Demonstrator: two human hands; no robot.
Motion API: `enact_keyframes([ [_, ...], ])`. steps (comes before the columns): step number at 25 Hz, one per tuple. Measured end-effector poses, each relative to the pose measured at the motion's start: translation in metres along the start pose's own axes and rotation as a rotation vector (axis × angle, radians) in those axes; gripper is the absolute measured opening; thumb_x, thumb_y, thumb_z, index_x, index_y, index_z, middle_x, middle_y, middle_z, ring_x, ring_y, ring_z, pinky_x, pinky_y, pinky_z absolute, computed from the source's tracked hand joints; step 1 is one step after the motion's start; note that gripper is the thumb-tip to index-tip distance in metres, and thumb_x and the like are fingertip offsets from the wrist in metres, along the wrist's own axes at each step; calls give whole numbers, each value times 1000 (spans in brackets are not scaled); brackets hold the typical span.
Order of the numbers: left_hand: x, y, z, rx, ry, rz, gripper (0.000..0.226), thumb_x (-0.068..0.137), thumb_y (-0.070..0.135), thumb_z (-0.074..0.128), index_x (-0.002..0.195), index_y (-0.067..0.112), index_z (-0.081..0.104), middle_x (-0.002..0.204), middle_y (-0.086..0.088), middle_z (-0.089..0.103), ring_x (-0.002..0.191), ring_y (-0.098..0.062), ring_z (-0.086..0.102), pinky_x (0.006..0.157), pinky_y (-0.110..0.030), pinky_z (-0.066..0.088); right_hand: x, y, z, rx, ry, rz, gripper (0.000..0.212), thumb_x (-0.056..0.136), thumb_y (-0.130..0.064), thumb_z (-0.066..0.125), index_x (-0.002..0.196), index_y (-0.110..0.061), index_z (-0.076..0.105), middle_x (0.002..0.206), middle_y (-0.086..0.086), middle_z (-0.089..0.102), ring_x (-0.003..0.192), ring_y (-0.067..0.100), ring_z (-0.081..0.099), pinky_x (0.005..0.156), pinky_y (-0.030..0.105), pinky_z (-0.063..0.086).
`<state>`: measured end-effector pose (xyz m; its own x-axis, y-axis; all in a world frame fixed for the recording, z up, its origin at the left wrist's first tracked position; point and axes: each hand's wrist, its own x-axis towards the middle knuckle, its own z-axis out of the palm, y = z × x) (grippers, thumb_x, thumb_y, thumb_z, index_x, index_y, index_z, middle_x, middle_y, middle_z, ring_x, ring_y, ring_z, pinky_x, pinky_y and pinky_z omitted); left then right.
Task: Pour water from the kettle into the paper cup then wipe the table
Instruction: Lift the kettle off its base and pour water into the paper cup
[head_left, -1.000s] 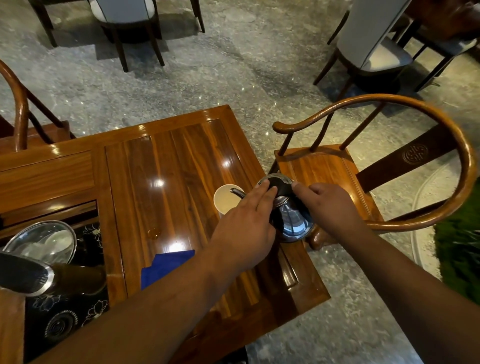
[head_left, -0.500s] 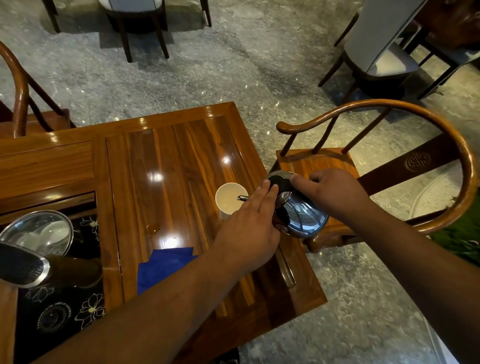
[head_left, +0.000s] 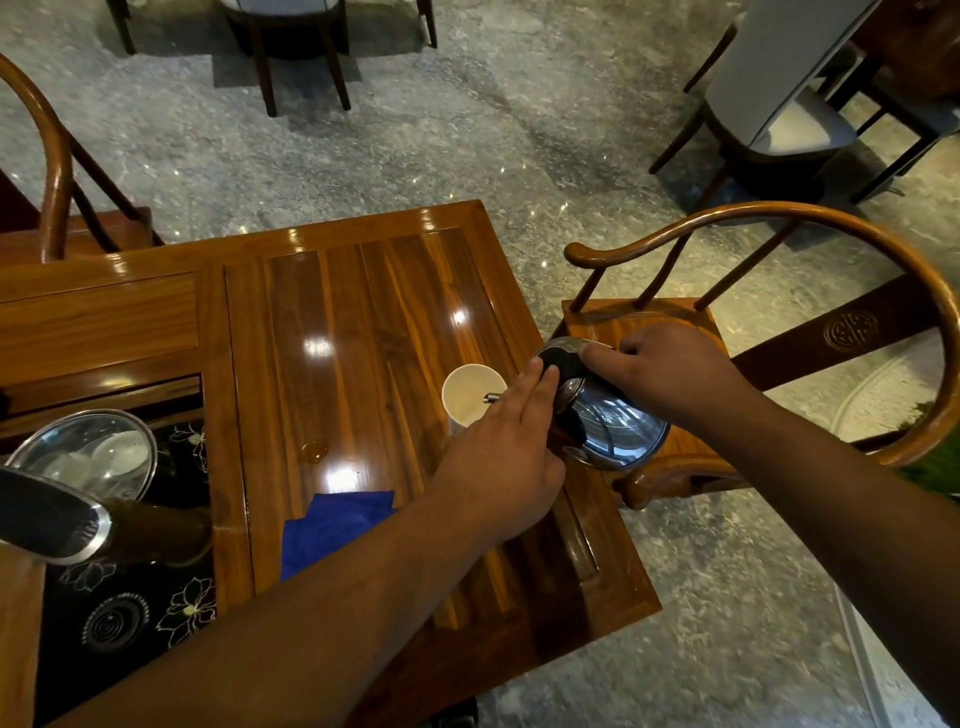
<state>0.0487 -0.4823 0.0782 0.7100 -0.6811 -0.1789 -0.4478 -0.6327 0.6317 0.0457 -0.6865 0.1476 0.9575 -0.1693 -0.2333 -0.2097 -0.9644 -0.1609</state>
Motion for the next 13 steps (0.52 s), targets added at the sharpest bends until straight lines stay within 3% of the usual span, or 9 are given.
enact_keyframes([
  [2, 1, -1, 1, -7, 1, -1, 84, 100, 32, 49, 165, 31, -3, 175, 10, -6, 159, -20, 17, 119, -58, 37, 5, 0, 1, 187, 9, 151, 50, 97, -60, 54, 65, -22, 59, 62, -2, 54, 57, 14, 51, 52, 28, 38],
  [4, 2, -3, 2, -18, 6, 0, 85, 98, 34, 48, 164, 31, -4, 175, 11, -5, 159, -20, 17, 118, -60, 37, 9, 0, 2, 180, -6, 161, 51, 94, -63, 53, 62, -23, 57, 62, -3, 56, 56, 12, 50, 52, 26, 38],
  [6, 2, -4, 3, -26, 11, 3, 85, 96, 35, 47, 164, 31, -5, 175, 10, -6, 159, -20, 18, 117, -61, 37, 11, -2, 1, 142, -7, 136, 52, 93, -65, 51, 64, -23, 58, 63, -2, 58, 56, 12, 51, 53, 26, 39],
  [10, 2, -3, 4, -52, 36, 14, 85, 99, 31, 50, 165, 27, -4, 175, 8, -7, 159, -22, 17, 121, -48, 36, 14, -7, -6, 93, 1, 114, 56, 92, -67, 48, 69, -19, 63, 67, 1, 61, 64, 20, 58, 65, 36, 50],
  [13, 1, -5, 6, -69, 61, 19, 85, 100, 31, 50, 165, 26, -5, 176, 6, -7, 159, -23, 16, 121, -47, 36, 18, -12, -9, -122, -28, -17, 46, 98, -62, 45, 94, -22, 68, 75, 5, 62, 71, 23, 62, 61, 35, 46],
])
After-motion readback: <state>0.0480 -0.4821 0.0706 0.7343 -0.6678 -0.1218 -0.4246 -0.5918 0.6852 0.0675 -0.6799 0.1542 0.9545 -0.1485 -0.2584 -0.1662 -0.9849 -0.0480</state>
